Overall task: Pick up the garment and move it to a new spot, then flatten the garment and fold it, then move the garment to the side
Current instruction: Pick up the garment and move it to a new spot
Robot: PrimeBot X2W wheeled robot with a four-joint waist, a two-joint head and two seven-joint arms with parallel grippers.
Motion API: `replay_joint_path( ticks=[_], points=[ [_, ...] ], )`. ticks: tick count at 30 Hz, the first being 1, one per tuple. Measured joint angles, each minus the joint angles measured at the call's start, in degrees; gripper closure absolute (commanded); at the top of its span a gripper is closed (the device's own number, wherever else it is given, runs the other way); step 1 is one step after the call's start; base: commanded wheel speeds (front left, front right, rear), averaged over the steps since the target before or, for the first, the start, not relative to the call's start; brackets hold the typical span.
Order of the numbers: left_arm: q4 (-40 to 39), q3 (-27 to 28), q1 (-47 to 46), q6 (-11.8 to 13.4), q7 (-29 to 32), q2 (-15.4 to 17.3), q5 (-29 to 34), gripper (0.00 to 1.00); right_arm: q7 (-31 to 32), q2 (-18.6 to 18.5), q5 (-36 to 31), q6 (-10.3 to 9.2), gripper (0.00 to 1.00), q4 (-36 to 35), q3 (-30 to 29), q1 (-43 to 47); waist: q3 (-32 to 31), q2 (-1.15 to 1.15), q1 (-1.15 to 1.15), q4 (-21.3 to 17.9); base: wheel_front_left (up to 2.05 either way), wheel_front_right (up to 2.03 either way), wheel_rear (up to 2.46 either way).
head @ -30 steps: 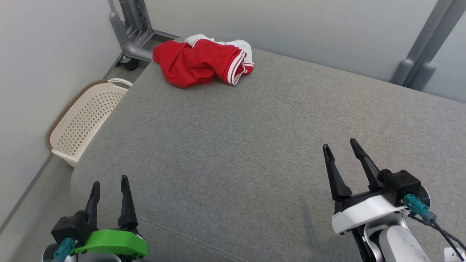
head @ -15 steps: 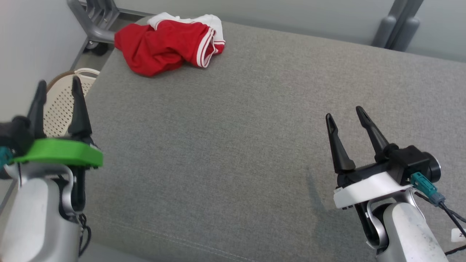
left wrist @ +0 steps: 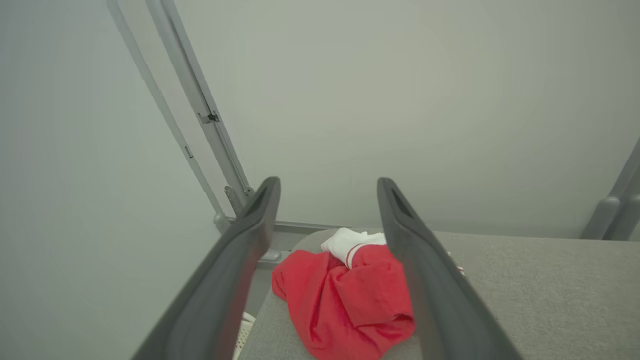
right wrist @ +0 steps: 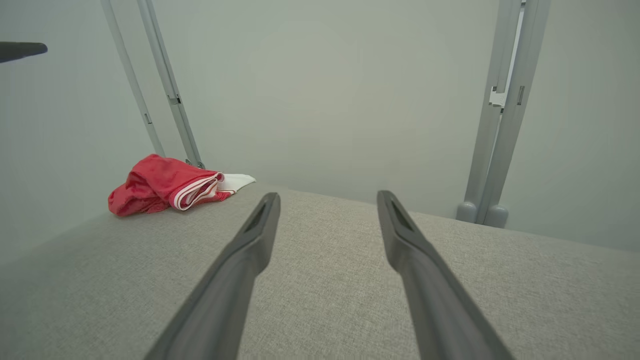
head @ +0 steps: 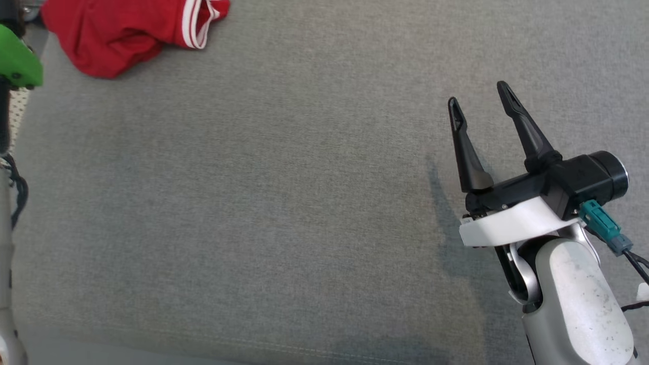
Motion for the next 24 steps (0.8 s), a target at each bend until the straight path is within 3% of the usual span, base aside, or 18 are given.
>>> replay_joint_path(
  ticks=[9,17,21,24],
  points=[
    [13.6,-1.1,-8.7,-0.5,5.3,2.2,0.2,0.00,0.3,0.0,-1.5,0.00,0.00,-1.6,-0.3,-1.5,7.7,0.00,0.00,-5.6,0.00,0.00,0.00],
    [21.7,-2.4,-11.8,-1.0,5.7,3.5,1.1,0.00,-0.6,0.0,-1.5,0.00,0.00,-1.8,-0.1,-1.7,13.1,0.00,0.00,-9.7,0.00,0.00,0.00],
    [25.0,-3.1,-12.4,0.5,5.8,4.2,2.1,0.00,-1.2,0.0,-1.5,0.00,0.00,-1.8,0.0,-2.0,14.6,0.00,0.00,-11.4,0.00,0.00,0.00],
    [26.7,-3.4,-12.8,0.7,5.4,4.6,2.5,0.75,-1.9,0.0,-1.5,0.00,0.00,-1.9,0.0,-2.4,15.1,0.00,0.00,-12.3,0.00,0.00,0.00]
  ],
)
